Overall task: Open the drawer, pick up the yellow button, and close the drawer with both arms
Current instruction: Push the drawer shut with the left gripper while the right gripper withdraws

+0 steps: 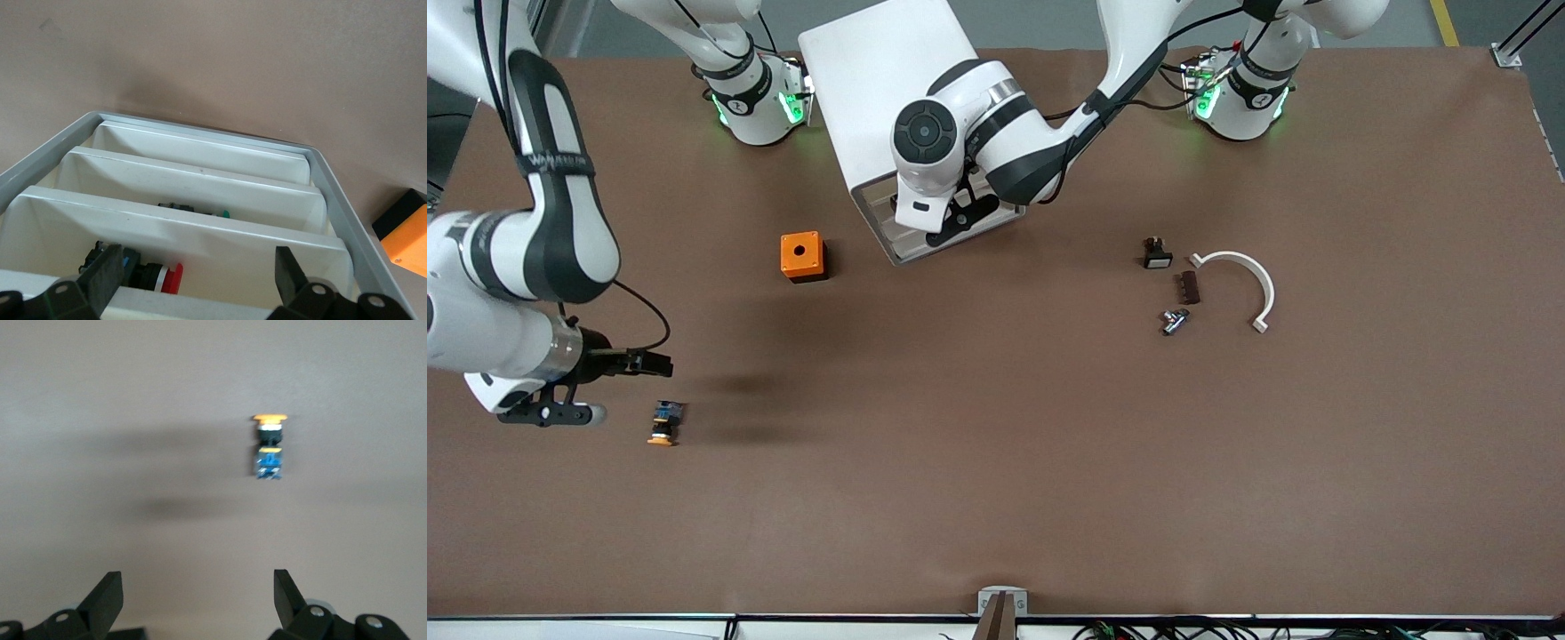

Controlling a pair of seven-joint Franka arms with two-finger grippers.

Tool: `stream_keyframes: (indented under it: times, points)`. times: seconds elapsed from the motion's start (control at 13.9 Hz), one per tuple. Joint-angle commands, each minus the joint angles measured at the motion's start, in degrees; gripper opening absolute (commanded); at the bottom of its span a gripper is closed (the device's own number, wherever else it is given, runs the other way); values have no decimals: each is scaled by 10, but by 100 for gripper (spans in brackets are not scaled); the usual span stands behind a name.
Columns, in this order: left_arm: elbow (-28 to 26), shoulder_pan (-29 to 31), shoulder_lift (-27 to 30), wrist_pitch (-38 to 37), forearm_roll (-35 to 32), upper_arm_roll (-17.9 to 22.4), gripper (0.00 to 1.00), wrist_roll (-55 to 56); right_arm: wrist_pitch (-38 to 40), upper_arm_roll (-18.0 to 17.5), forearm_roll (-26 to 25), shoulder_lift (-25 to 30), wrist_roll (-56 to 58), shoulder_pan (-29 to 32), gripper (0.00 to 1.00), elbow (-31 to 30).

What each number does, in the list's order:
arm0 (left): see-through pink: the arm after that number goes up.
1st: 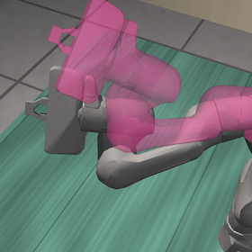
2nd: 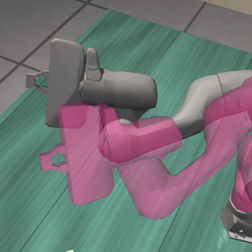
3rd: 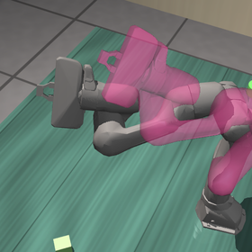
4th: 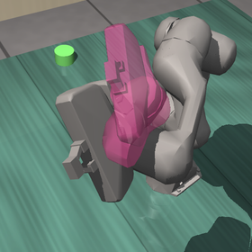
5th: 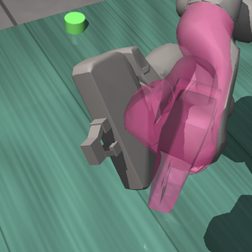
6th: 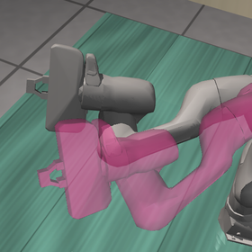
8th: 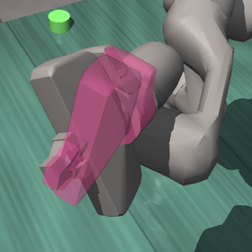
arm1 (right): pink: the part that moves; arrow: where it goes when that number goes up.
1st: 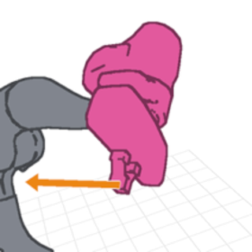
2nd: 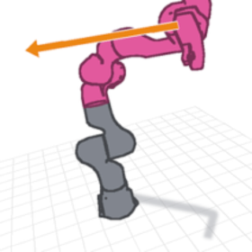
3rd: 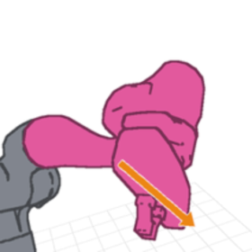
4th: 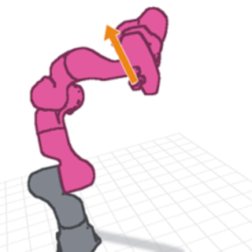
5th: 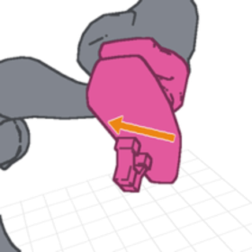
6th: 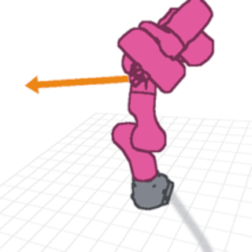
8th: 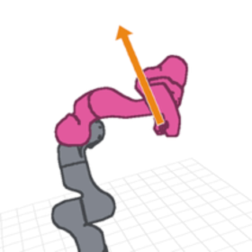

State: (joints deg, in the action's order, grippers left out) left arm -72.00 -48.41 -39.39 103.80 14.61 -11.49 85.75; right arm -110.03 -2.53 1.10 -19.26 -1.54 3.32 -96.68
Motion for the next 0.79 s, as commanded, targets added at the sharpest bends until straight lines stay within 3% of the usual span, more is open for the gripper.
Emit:
stream_keyframes:
  times: [0.0, 0.43, 0.72]
  points:
    - [-4, -2, 7, 10, 24, -4, 100, 12, 27, 0, 5, 75, -40, -31, 100, -45]
    - [-2, 45, 51, 1, -10, 2, 100, 4, 96, 0, 5, 157, -39, -33, 100, -40]
    - [2, 133, 114, -23, -11, 2, 100, -15, 115, 5, -1, 168, -30, -26, 100, -32]
